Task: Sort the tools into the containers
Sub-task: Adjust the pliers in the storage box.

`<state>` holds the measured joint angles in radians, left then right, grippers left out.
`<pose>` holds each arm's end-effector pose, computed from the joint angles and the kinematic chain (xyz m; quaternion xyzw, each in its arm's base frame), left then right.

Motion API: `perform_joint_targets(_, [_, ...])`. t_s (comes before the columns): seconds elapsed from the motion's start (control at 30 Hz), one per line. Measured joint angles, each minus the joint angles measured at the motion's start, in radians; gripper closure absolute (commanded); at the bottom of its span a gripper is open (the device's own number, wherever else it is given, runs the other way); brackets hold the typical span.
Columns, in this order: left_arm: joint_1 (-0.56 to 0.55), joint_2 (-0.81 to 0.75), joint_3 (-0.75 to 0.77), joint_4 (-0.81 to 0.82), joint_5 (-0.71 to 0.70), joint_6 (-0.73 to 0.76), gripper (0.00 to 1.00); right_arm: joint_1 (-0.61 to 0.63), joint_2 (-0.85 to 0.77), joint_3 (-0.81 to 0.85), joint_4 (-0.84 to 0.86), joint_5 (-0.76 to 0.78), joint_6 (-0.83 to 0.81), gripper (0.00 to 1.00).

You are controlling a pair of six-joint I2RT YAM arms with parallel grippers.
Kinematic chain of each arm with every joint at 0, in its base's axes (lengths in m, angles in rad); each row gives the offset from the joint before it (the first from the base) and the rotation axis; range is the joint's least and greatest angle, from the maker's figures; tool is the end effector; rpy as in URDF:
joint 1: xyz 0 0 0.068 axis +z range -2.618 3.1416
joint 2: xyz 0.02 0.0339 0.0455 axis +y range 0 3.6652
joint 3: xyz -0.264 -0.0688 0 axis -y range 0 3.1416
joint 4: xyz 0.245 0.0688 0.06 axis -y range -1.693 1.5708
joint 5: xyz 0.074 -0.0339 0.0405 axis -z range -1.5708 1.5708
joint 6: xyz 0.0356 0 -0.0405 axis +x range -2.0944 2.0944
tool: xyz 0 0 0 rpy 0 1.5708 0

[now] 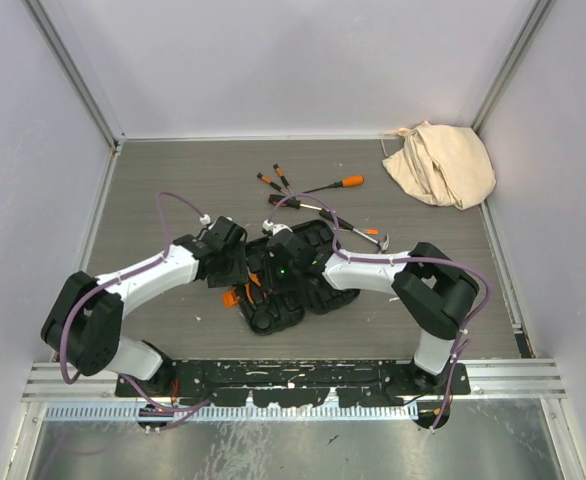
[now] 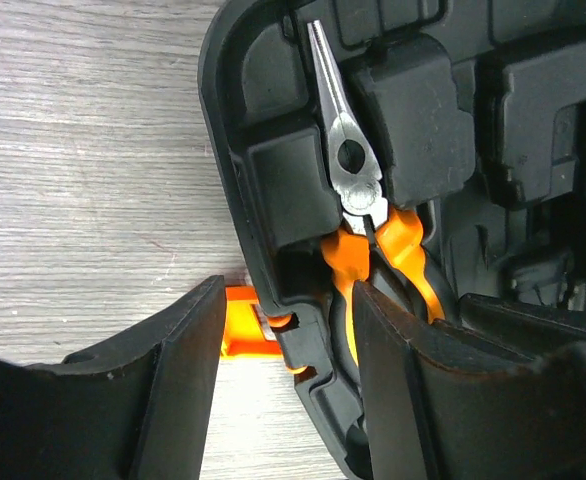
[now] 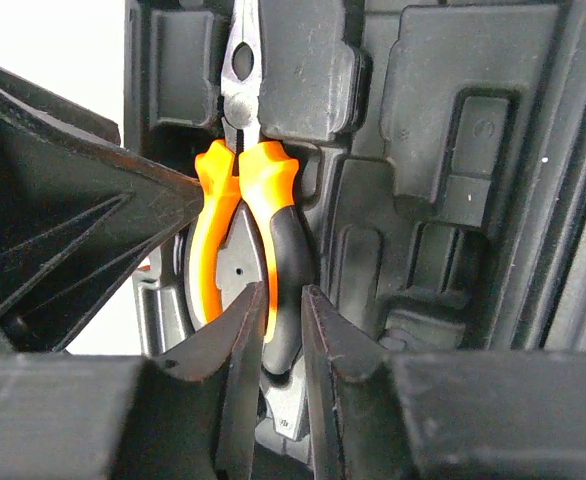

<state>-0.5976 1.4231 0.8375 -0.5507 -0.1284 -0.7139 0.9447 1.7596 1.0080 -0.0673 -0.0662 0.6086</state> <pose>0.2212 -0.1451 0.1901 -0.0704 0.9720 -0.0815 0.2087 0.2116 0.2966 0.1694 -0.1675 0.9145 0.2792 0.2402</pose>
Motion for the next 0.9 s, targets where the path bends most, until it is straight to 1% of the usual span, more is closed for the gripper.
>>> perform_joint_targets(0.57, [-0.011, 0.051, 0.019, 0.008, 0.001, 0.001, 0.54, -0.002, 0.012, 0.004, -0.004, 0.003, 0.001, 0.87])
perform_joint_targets(0.73, [-0.014, 0.062, 0.028, 0.008, 0.002, 0.0, 0.59, 0.005, 0.014, 0.004, -0.008, 0.024, 0.018, 0.91])
perform_joint_targets(0.9, [-0.014, 0.069, 0.03, -0.001, -0.006, 0.004, 0.62, 0.029, 0.015, 0.004, -0.009, 0.076, 0.032, 0.95])
